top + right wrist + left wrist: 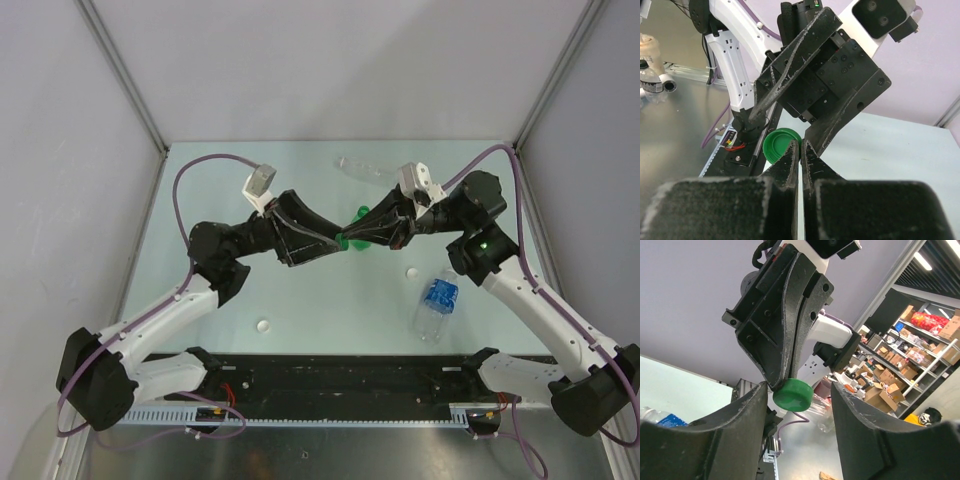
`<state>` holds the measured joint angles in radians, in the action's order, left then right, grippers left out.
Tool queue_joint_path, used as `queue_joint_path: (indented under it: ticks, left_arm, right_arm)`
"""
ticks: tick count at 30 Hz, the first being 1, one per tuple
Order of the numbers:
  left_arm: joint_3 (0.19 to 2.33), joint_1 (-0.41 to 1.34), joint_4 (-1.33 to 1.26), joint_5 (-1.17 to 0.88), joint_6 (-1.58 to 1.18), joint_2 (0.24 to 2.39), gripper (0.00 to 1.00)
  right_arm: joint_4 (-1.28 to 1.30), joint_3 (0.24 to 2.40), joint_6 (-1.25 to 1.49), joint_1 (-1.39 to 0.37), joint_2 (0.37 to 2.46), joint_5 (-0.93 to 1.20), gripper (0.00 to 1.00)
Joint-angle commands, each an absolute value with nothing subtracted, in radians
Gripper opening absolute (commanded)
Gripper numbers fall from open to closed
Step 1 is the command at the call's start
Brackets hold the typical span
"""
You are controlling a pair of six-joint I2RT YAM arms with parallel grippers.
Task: Screw on the bottle caps
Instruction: Pick up the bottle cap from the center of the board.
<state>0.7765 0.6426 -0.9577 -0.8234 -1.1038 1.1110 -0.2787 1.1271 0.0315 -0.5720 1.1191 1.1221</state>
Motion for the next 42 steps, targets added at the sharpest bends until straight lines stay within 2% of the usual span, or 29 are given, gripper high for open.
queue_joint_path:
  ticks: [1, 7, 17, 25, 31, 38, 42]
  left_arm:
    - [0.819, 0.650, -1.054, -0.887, -1.153, 1.103, 0.59]
    - [0.824, 0.650, -1.076, -0.898, -1.175, 1.118, 0.62]
    - [0.837, 0.650, -1.105, -0.909, -1.211, 1.157, 0.61]
    - [0.822, 0.646, -1.131, -0.887, -1.228, 1.156, 0.49]
    - [0.816, 0.647, -1.142, -0.875, -1.237, 1.157, 0.46]
    - [0.813, 0.646, -1.147, -0.870, -1.228, 1.172, 0.35]
    - [0.811, 0.641, -1.146, -0.864, -1.211, 1.184, 0.34]
  right_arm:
    - [-0.330, 1.139, 0.003, -0.571, 1.111, 1.110, 0.00]
    - [-0.351, 1.139, -0.020, -0.571, 1.109, 1.095, 0.00]
    - [-0.377, 1.139, -0.033, -0.569, 1.114, 1.104, 0.00]
    - [-0.327, 1.139, -0.072, -0.554, 1.107, 1.111, 0.00]
    - [-0.285, 1.139, -0.110, -0.549, 1.096, 1.130, 0.01]
    - [-0.225, 1.139, -0.135, -0.551, 1.075, 1.077, 0.19]
    - [-0.255, 1.138, -0.073, -0.552, 1.063, 0.998, 0.39]
